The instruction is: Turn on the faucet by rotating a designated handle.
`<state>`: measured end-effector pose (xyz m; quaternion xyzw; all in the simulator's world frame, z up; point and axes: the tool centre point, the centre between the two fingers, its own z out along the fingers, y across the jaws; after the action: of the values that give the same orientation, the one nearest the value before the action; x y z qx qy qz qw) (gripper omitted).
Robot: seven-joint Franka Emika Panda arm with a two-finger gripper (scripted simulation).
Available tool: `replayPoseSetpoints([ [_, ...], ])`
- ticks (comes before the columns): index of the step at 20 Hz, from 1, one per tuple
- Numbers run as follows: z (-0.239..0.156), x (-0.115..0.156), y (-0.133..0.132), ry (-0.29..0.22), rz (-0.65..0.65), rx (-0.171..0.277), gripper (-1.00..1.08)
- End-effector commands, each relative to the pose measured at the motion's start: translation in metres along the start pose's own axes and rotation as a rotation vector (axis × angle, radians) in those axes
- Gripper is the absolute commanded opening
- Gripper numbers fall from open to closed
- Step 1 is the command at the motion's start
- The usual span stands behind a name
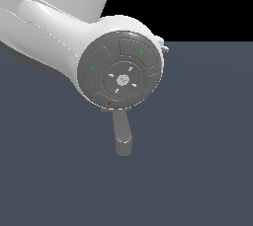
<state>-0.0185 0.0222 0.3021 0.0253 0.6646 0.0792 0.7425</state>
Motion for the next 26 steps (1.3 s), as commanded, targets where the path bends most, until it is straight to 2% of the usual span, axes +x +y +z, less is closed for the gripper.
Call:
replayPoseSetpoints([
  [1, 0.01, 0.001, 0.003, 0.119, -0.112, -0.072, -1.0],
  [3, 0.011, 0.0, 0.0, 0.121, -0.115, -0.073, -1.0],
  [4, 0.013, 0.018, 0.012, 0.048, -0.054, -0.043, -1.0],
  [5, 0.0, -0.005, -0.009, 0.005, -0.017, -0.025, -1.0],
  [26, 0.012, 0.01, -0.062, 0.108, -0.105, -0.068, -1.0],
])
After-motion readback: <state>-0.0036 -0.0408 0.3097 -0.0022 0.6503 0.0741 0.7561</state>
